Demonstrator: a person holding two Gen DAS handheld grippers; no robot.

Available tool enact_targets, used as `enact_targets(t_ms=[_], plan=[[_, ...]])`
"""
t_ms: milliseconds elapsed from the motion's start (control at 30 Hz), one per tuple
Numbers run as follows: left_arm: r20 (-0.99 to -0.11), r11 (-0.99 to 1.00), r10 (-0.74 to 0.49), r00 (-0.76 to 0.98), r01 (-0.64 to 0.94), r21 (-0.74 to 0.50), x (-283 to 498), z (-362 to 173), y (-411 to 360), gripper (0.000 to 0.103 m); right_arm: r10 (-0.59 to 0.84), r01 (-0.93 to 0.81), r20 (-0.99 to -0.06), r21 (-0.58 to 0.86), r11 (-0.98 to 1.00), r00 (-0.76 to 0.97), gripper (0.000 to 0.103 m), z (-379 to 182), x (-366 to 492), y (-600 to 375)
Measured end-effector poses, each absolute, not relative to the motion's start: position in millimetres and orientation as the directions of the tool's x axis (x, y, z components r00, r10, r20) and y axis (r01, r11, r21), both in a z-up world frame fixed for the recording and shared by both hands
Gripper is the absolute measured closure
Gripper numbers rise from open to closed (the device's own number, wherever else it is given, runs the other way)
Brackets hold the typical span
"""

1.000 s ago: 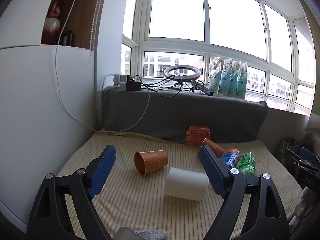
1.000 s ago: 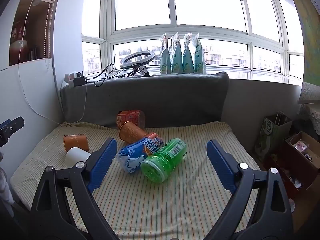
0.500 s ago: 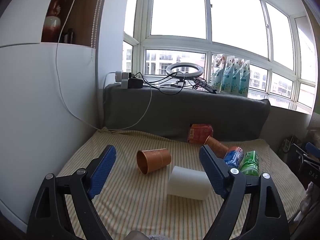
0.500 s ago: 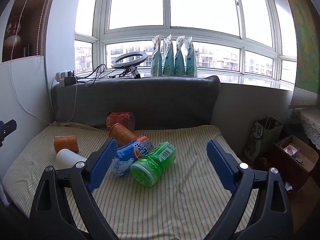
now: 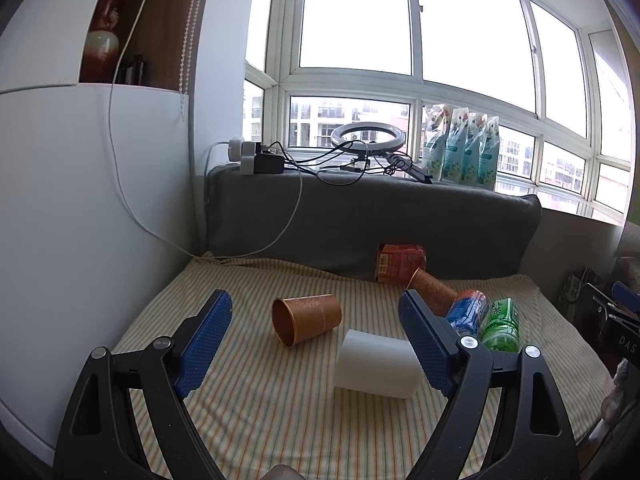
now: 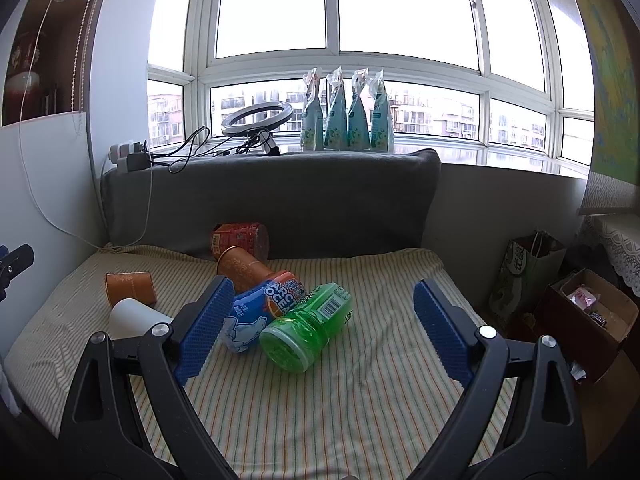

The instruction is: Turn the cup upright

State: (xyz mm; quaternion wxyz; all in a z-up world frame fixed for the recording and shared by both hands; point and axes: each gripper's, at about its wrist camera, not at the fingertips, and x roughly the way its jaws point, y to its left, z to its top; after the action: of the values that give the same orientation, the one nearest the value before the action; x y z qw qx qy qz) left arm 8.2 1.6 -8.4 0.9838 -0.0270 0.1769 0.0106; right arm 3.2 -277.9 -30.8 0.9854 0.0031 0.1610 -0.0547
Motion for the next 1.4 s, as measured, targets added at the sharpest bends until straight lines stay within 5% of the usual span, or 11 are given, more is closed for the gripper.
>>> enact_targets(t_ms=[1400], plan=[[-0.348,0.999,-0.002,0.937,-0.013,-0.043,6.7,-5.6,-1.5,0.018,-0.1,0.104,-0.324,-0.006,0.995,0.941,0.01,-33.7,4.5,-276.4]])
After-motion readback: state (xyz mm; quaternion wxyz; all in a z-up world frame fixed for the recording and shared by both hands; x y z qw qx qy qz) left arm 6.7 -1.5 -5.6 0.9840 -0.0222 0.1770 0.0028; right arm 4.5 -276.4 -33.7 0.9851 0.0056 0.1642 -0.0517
